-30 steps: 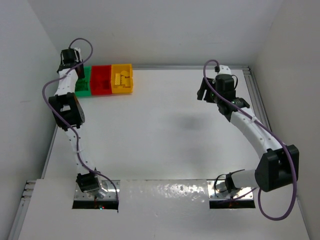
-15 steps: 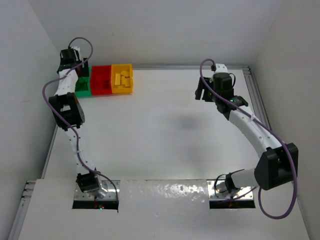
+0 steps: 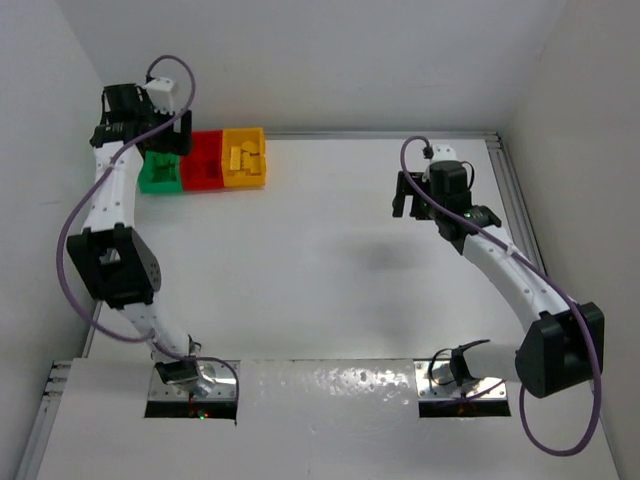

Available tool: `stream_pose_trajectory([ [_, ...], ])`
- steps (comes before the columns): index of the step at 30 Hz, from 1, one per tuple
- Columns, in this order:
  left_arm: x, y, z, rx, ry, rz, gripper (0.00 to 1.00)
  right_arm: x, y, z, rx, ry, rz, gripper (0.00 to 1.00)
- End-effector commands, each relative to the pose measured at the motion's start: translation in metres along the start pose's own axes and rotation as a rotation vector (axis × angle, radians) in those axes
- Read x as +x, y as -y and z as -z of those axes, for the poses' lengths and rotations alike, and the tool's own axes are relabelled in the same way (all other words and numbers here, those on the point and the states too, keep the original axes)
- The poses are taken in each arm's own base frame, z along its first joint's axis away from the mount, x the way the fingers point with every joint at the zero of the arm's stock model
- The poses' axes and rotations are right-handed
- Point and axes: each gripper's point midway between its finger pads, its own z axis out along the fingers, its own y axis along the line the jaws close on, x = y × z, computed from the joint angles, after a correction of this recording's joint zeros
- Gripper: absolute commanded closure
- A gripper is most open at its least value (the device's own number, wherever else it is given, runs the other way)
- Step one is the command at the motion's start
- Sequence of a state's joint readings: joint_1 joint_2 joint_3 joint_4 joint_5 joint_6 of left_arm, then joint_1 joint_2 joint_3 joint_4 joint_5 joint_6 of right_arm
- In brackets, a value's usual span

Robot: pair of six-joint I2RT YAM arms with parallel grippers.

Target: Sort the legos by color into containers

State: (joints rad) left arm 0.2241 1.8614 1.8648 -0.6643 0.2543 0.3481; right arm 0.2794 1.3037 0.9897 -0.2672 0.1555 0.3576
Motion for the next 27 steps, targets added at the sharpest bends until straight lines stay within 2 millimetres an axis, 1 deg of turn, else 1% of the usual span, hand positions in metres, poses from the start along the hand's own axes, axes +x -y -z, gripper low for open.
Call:
stream_pose_trajectory([
  [1,0.035,0.063,0.040,0.218,-0.063,-0.070,0.18,-0.001,0.003,0.012,0.011,0.040,-0.002,0.10],
  [2,0.050,0.070,0.047,0.231,-0.095,-0.108,0.18,0.005,0.006,0.012,0.021,0.035,-0.005,0.09],
  [3,0.074,0.079,0.060,0.238,-0.130,-0.117,0.18,0.006,0.007,0.012,0.024,0.043,-0.010,0.07],
  [4,0.086,0.082,0.067,0.236,-0.149,-0.141,0.18,0.005,0.010,0.014,0.041,0.055,-0.029,0.06],
  [5,0.121,0.090,0.071,0.250,-0.231,-0.181,0.18,0.011,0.012,0.014,0.051,0.048,-0.039,0.05],
  [6,0.126,0.093,0.088,0.233,-0.218,-0.211,0.18,0.011,0.014,0.014,0.058,0.060,-0.053,0.05],
  [7,0.138,0.093,0.095,0.215,-0.235,-0.255,0.18,0.013,0.016,0.016,0.073,0.069,-0.076,0.01],
  [8,0.169,0.097,0.099,0.225,-0.293,-0.258,0.18,0.015,0.018,0.016,0.080,0.072,-0.089,0.01],
  [9,0.171,0.097,0.115,0.197,-0.266,-0.278,0.18,0.015,0.020,0.017,0.090,0.080,-0.101,0.01],
  [10,0.191,0.097,0.127,0.169,-0.279,-0.306,0.18,0.017,0.026,0.019,0.121,0.086,-0.121,0.01],
  [12,0.208,0.094,0.137,0.135,-0.277,-0.371,0.17,0.021,0.033,0.023,0.158,0.096,-0.148,0.01],
  [13,0.231,0.092,0.141,0.112,-0.314,-0.388,0.16,0.023,0.039,0.025,0.188,0.102,-0.149,0.01],
  [14,0.229,0.088,0.152,0.058,-0.261,-0.415,0.16,0.024,0.041,0.026,0.199,0.107,-0.151,0.01],
  [15,0.230,0.080,0.153,-0.006,-0.239,-0.426,0.14,0.031,0.045,0.026,0.212,0.103,-0.149,0.01],
  [16,0.242,0.080,0.158,-0.041,-0.215,-0.430,0.13,0.030,0.046,0.029,0.217,0.120,-0.154,0.01],
  [18,0.246,0.078,0.158,-0.090,-0.161,-0.434,0.10,0.039,0.050,0.029,0.226,0.115,-0.149,0.01],
  [19,0.258,0.078,0.158,-0.113,-0.149,-0.427,0.09,0.038,0.050,0.030,0.224,0.126,-0.152,0.01],
  [20,0.258,0.078,0.158,-0.128,-0.123,-0.419,0.07,0.039,0.050,0.030,0.224,0.127,-0.159,0.01],
  [21,0.268,0.081,0.155,-0.128,-0.127,-0.395,0.06,0.044,0.051,0.030,0.226,0.121,-0.164,0.01],
  [27,0.264,0.080,0.151,-0.167,-0.075,-0.295,0.06,0.056,0.053,0.031,0.228,0.106,-0.176,0.01],
])
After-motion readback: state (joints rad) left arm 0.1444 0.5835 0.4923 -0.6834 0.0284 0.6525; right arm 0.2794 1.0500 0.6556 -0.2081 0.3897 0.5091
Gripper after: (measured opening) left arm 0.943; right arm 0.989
